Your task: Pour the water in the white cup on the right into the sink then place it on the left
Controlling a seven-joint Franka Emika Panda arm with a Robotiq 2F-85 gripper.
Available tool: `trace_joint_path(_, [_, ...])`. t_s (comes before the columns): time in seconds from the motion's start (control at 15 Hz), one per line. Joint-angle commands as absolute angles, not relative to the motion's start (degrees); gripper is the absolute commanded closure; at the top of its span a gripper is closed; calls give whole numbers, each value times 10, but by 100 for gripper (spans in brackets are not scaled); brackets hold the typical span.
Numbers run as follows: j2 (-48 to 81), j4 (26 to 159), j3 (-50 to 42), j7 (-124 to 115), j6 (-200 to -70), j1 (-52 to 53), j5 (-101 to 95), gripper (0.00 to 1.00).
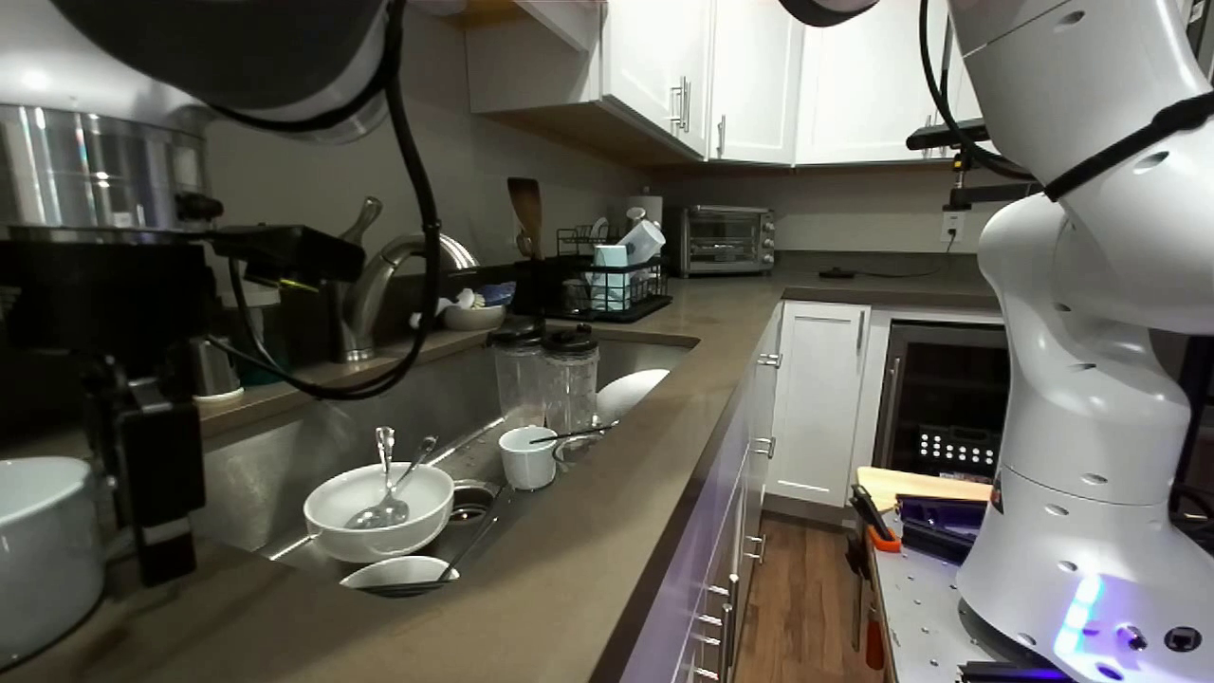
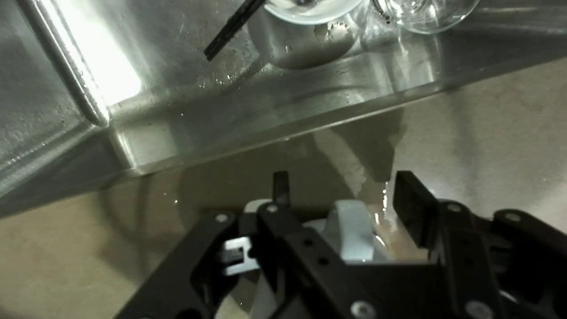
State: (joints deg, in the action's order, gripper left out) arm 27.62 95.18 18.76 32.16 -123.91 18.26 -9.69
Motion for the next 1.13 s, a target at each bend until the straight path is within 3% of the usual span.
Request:
trace_joint_path(0.0, [235, 987, 176, 292, -1215, 194, -126, 29])
trace_joint_path(0.4, [162, 1046, 175, 246, -1162, 198, -173, 23])
trace_joint_path(0.87, [42, 1154, 178, 210, -1165, 188, -173, 25])
trace_joint_path(1.07, [-6, 1195, 177, 194, -1160, 185, -172, 18])
